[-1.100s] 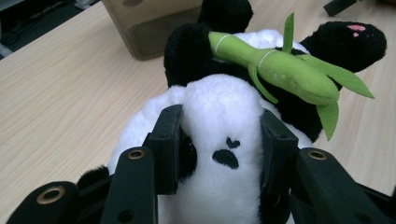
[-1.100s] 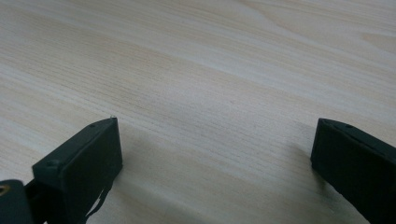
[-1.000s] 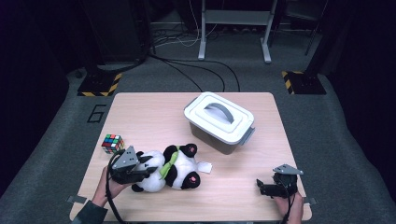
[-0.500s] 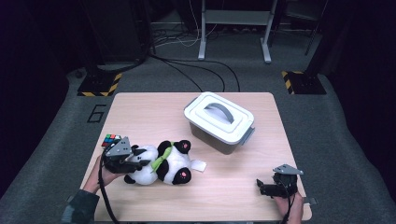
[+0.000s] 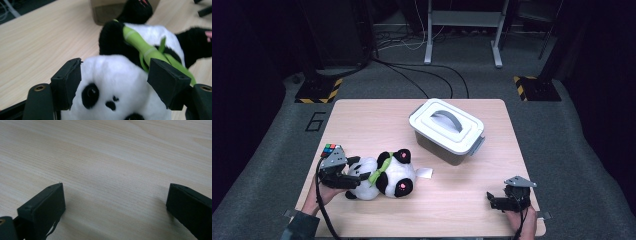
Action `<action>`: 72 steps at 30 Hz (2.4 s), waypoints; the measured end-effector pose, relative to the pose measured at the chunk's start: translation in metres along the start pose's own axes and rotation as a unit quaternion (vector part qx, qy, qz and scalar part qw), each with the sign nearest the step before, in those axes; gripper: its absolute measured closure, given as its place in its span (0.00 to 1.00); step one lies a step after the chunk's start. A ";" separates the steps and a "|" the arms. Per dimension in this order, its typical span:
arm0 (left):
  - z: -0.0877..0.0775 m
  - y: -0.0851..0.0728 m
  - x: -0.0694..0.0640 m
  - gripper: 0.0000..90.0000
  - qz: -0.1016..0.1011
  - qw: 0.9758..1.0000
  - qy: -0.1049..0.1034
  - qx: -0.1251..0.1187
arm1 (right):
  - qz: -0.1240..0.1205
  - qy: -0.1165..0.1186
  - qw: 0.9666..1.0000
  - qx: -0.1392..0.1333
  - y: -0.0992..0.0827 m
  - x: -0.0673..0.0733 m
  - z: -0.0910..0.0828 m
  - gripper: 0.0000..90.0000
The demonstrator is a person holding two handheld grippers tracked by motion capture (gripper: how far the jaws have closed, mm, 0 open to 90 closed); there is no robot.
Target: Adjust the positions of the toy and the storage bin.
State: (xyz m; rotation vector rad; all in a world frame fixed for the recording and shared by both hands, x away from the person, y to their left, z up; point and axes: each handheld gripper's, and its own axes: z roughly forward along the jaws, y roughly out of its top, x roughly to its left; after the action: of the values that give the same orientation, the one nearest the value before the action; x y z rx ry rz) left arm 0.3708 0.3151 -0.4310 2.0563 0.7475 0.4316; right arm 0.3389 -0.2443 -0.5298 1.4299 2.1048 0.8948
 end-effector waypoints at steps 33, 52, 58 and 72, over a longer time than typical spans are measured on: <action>0.043 -0.002 -0.073 0.77 -0.047 0.996 0.076 -0.003 | 0.000 0.000 1.000 0.000 0.000 0.000 0.000 0.02; 0.020 0.018 -0.034 0.80 0.046 0.998 0.035 -0.013 | 0.000 0.001 1.000 0.000 0.000 0.000 0.000 0.02; 0.030 0.019 -0.018 0.80 0.055 0.998 0.017 0.000 | 0.000 0.001 1.000 0.000 0.000 0.000 0.000 0.02; 0.033 0.008 -0.017 0.54 0.016 0.999 0.038 -0.010 | -0.001 0.000 1.000 0.000 0.000 0.000 0.000 0.02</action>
State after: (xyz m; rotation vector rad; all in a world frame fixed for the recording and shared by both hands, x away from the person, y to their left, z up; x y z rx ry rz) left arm 0.3790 0.2797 -0.4433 2.0458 0.7527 0.5366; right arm 0.3389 -0.2446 -0.5298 1.4281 2.1063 0.8951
